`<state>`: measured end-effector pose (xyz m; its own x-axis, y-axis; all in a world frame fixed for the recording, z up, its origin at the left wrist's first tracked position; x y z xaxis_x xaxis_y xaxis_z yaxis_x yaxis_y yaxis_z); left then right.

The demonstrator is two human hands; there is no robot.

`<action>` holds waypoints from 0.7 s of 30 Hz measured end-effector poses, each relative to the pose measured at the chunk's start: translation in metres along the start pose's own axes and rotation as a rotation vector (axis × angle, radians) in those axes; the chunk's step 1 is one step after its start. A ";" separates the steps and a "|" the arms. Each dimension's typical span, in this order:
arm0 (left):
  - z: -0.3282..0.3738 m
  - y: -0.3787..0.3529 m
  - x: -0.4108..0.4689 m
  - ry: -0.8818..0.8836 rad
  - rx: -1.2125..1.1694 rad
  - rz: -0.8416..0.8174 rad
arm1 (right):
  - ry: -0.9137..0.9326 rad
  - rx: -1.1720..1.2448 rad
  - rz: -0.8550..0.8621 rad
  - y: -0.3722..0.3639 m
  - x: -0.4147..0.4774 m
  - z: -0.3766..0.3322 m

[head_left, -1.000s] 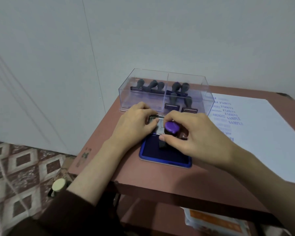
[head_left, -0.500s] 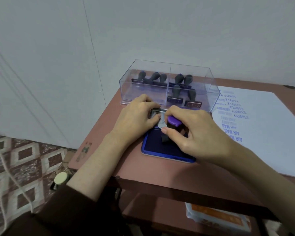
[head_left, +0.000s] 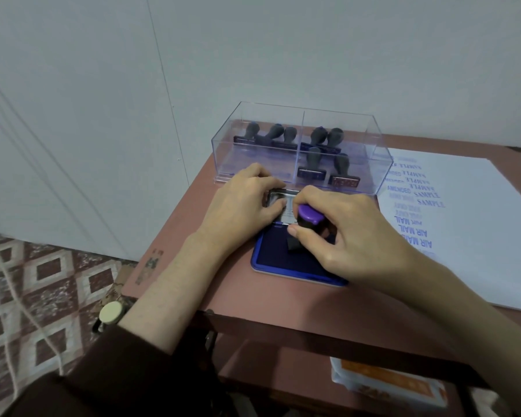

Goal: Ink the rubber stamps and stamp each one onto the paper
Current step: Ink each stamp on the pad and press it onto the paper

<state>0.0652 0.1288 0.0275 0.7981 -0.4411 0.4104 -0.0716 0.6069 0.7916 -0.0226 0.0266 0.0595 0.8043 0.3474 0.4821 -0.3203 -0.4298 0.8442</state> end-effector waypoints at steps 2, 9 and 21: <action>0.000 0.000 0.000 0.003 -0.003 -0.005 | 0.001 -0.001 0.003 0.000 0.000 0.000; 0.000 0.001 0.000 0.007 -0.005 -0.016 | 0.006 -0.015 -0.020 0.000 0.000 -0.001; 0.013 0.002 0.007 0.004 0.108 -0.078 | -0.371 0.439 0.115 0.012 -0.008 0.043</action>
<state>0.0626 0.1183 0.0377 0.8060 -0.4819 0.3438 -0.0729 0.4955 0.8656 -0.0113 -0.0169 0.0560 0.9234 -0.0026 0.3839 -0.2422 -0.7799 0.5772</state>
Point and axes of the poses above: each hand's wrist, its own x-axis towards the middle knuckle, its own y-axis out of the back of the hand, z = x × y, the point moved 6 cm from there along x, towards the middle knuckle, and after that the axes turned 6 degrees about -x, right-handed, at the moved point
